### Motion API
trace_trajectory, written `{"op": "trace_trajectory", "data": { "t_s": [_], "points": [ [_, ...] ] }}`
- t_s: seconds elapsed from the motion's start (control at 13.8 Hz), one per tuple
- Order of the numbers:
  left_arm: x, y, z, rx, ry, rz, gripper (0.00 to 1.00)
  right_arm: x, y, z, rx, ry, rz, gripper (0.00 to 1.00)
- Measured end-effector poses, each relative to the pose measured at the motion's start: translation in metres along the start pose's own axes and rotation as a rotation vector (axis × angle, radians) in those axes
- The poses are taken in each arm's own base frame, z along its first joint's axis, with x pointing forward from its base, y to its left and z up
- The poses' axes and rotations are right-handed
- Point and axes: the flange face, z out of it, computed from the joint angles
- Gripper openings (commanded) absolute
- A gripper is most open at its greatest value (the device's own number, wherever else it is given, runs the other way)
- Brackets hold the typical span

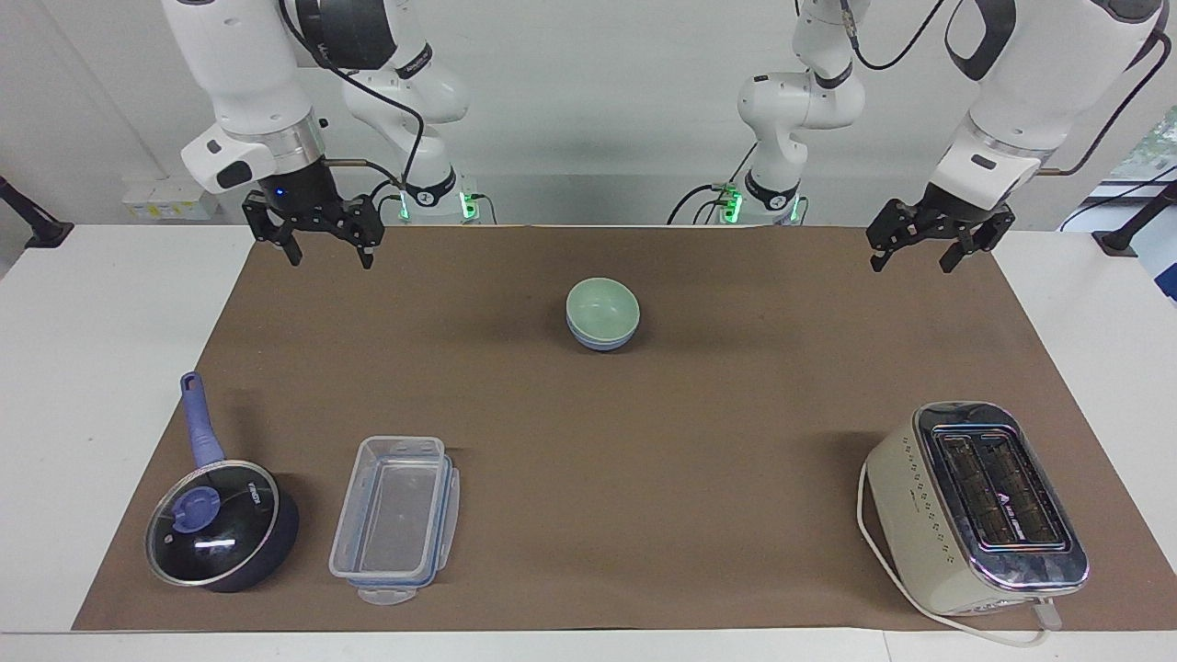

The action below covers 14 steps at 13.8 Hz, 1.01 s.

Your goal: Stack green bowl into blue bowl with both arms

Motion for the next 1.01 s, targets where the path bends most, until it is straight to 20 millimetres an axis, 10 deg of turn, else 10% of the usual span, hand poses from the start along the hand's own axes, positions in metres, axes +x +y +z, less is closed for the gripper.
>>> {"op": "trace_trajectory", "data": {
  "t_s": [0.36, 1.01],
  "points": [
    [0.0, 0.0, 0.0, 0.0, 0.0, 0.0, 1.0, 0.004, 0.011, -0.025, -0.008, 0.013, 0.074, 1.0],
    [0.0, 0.0, 0.0, 0.0, 0.0, 0.0, 1.0, -0.006, 0.012, -0.012, -0.007, -0.04, 0.103, 1.0]
  ]
}}
